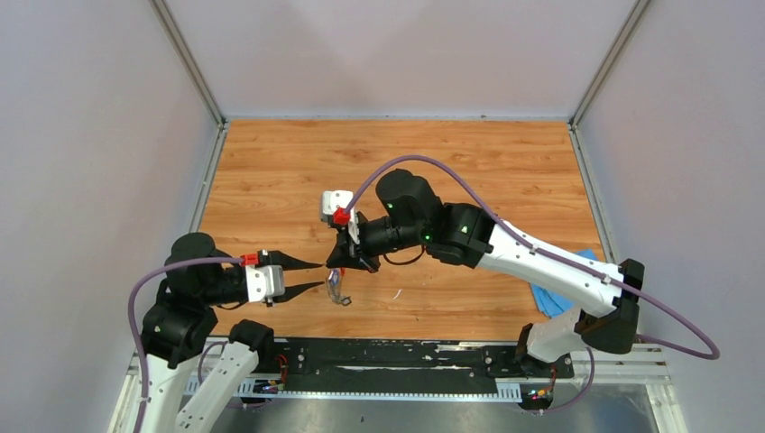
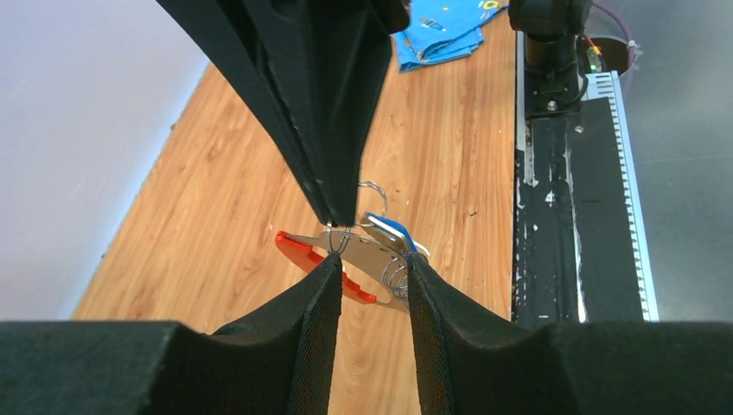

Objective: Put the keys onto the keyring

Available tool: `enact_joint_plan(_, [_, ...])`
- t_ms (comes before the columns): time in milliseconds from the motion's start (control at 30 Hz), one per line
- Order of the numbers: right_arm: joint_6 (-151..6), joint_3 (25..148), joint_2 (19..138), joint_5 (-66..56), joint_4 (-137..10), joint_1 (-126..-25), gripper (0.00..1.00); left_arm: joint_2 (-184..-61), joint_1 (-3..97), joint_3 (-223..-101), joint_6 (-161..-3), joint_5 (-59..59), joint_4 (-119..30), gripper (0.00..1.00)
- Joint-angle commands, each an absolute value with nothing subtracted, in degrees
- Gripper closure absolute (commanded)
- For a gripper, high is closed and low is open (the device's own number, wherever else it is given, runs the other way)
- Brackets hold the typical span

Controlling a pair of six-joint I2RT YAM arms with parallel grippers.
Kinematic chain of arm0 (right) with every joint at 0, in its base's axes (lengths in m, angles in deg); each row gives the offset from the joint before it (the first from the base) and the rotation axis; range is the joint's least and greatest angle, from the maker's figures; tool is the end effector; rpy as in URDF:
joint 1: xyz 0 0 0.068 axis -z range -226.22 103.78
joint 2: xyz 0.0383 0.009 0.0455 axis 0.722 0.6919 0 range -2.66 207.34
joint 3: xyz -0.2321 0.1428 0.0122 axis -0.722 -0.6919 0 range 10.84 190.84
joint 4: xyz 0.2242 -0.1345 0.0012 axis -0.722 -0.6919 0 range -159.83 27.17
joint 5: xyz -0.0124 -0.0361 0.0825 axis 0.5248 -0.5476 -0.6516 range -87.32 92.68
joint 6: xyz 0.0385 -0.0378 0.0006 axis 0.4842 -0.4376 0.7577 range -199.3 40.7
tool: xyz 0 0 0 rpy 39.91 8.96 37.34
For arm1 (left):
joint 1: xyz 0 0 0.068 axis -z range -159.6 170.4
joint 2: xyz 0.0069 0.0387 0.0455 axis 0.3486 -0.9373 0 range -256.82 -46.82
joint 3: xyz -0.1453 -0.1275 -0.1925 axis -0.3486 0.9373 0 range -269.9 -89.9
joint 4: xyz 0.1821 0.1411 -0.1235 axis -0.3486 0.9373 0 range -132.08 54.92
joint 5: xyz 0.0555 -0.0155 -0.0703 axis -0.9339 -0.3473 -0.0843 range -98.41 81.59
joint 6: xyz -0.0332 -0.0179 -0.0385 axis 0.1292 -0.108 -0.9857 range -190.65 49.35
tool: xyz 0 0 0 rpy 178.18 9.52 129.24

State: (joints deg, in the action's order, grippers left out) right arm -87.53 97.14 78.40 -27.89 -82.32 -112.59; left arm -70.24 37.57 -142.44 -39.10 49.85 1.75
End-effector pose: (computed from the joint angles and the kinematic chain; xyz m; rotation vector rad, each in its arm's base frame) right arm 0.1112 0.2994 0.4307 -1.4815 1.2743 1.1792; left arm 0.0409 -0.0444 0.3665 1.3013 1.1874 -0.7385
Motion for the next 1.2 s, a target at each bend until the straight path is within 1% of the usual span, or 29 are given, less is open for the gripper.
enact_joint_plan(0, [-91.9, 102.3, 80.5, -23.9, -91.7, -114.7, 1.00, -73.9, 37.4, -143.9, -38.4, 49.6, 1.7, 0.63])
enact_joint_plan(300, [-95.1, 107.1, 83.0, -21.3, -97.1, -117.3, 1.00, -75.6, 37.4, -144.1, -38.6, 50.3, 1.7, 0.68])
enact_joint_plan(567, [-95.1, 109.6, 84.6, -20.9, -97.9, -117.7, 1.00, -75.7, 37.4, -144.3, -40.4, 52.5, 1.7, 0.80])
enact_joint_plan(767, [-95.0, 111.0, 85.8, -21.0, -98.1, -118.1, 1.00, -76.1, 37.4, -144.4, -41.7, 54.3, 1.7, 0.80])
enact_joint_plan(800, [-95.0, 111.0, 85.8, -20.9, -98.1, -118.2, 1.00, -76.2, 37.4, -144.4, -41.7, 54.4, 1.7, 0.82])
enact_joint_plan(967, [-94.9, 111.5, 86.2, -20.9, -98.4, -118.2, 1.00, -76.4, 37.4, -144.4, -41.4, 54.6, 1.6, 1.00])
enact_joint_plan(1033, [-94.5, 111.9, 86.3, -20.8, -98.2, -118.2, 1.00, -76.6, 37.4, -144.6, -41.1, 54.8, 1.6, 1.00])
enact_joint_plan(1067, [-93.8, 112.1, 86.2, -20.1, -97.9, -118.2, 0.99, -76.8, 37.4, -144.7, -41.1, 54.9, 1.6, 1.00])
enact_joint_plan(1167, [-91.8, 109.7, 83.8, -19.4, -95.2, -117.2, 0.85, -77.0, 37.4, -144.9, -41.3, 54.8, 1.7, 1.00])
